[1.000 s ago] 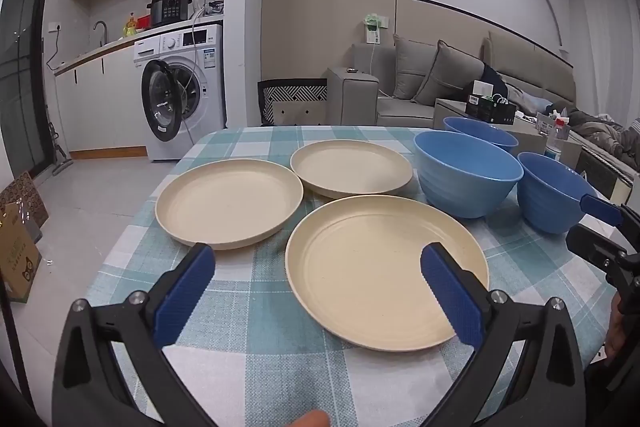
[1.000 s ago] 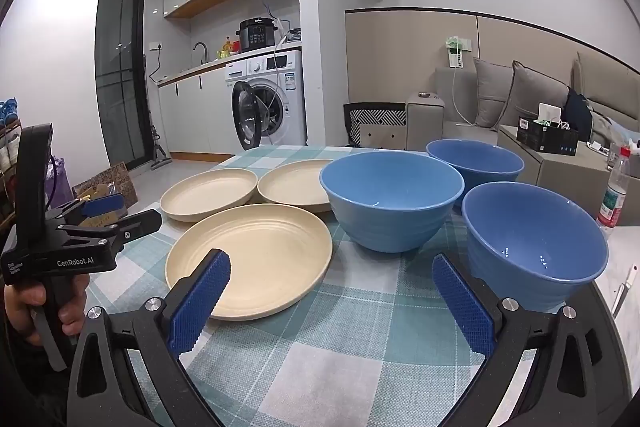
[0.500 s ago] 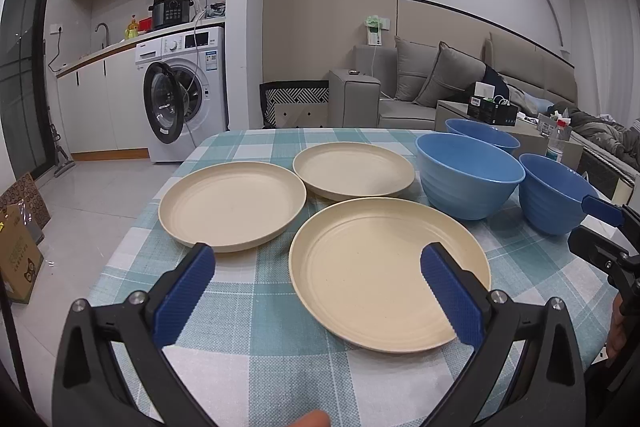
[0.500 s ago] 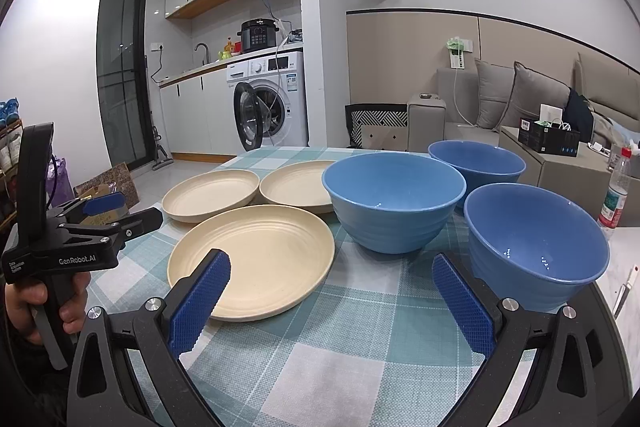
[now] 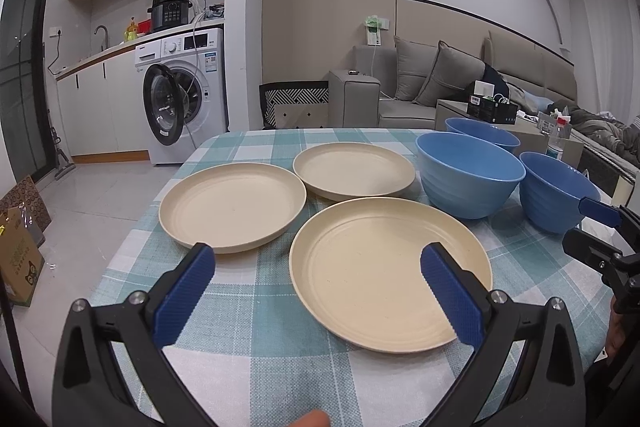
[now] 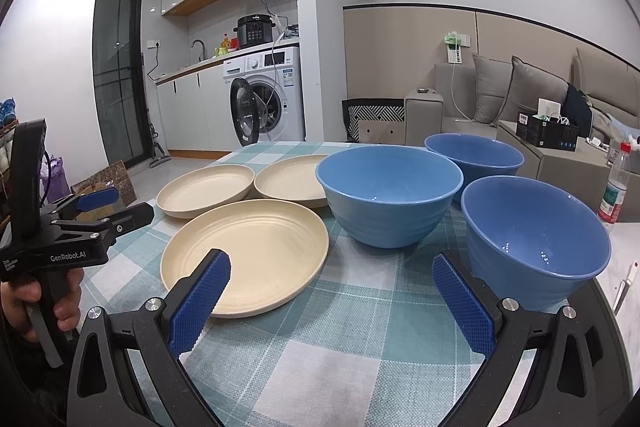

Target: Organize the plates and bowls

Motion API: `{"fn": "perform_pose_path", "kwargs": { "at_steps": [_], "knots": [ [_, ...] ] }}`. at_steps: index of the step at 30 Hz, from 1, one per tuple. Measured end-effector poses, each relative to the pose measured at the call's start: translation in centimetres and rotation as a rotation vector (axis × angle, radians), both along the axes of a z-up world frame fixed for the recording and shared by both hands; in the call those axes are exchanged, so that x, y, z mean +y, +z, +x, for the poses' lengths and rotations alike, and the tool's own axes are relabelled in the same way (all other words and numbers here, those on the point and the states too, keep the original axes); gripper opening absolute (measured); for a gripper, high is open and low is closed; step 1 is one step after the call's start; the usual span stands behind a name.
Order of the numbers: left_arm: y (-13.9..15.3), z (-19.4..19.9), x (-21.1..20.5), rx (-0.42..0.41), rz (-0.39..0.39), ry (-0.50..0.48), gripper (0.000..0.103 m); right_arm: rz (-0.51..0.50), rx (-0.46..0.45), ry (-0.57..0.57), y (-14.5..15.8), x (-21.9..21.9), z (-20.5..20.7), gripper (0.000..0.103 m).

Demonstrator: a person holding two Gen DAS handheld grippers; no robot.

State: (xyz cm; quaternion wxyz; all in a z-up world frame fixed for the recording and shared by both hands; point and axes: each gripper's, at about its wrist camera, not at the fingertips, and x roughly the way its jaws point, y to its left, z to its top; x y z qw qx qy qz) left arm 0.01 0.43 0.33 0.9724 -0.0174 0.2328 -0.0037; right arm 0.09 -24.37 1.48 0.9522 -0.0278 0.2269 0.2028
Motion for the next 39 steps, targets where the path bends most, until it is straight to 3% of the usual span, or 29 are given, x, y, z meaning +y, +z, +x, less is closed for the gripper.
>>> {"fn": "perform_pose_path", "kwargs": {
  "at_steps": [39],
  "knots": [
    [-0.5,-0.03,0.43,0.006,0.008,0.014,0.103,-0.014,-0.006,0.009,-0.08,0.3,0.06,0.103]
  ]
}}
